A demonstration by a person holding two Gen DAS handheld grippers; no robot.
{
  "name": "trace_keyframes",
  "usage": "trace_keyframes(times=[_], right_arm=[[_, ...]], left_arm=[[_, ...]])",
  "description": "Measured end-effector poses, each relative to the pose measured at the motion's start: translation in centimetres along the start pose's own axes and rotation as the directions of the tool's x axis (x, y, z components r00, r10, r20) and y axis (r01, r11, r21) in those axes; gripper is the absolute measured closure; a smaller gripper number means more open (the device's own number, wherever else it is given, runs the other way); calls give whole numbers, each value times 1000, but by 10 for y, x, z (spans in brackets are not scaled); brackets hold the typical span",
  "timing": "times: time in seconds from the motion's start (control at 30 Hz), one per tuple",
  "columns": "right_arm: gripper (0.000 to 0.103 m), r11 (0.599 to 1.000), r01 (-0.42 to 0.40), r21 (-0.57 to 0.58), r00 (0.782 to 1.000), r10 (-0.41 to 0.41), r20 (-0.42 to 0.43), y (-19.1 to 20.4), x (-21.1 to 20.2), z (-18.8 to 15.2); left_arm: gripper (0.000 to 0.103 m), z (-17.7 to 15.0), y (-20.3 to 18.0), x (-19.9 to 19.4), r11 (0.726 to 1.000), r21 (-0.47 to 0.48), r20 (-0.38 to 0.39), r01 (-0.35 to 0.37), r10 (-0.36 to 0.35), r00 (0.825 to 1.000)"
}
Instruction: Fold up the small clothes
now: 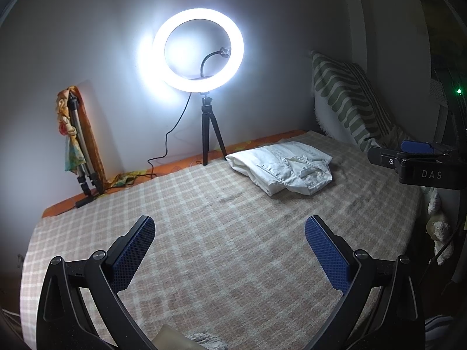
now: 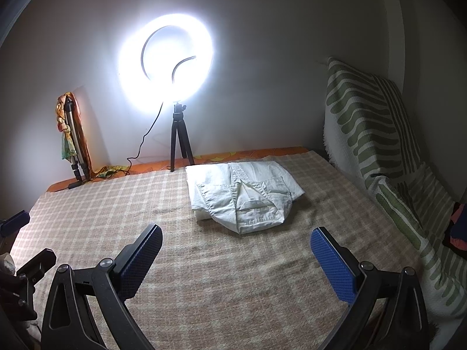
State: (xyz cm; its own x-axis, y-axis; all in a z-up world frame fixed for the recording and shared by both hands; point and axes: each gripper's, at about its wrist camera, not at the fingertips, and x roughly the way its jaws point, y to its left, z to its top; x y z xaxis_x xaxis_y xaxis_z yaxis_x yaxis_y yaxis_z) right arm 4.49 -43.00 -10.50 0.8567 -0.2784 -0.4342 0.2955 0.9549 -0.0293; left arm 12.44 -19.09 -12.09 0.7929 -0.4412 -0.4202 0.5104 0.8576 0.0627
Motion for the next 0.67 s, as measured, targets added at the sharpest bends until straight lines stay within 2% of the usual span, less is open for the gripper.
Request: trace_keyframes(times=[0.67], right_arm=[[0,1000,-13,1,1000,13,-9,2,5,-3]], left_arm=[[1,-2,2,6,1000,-17,-27,-2,1,1000]])
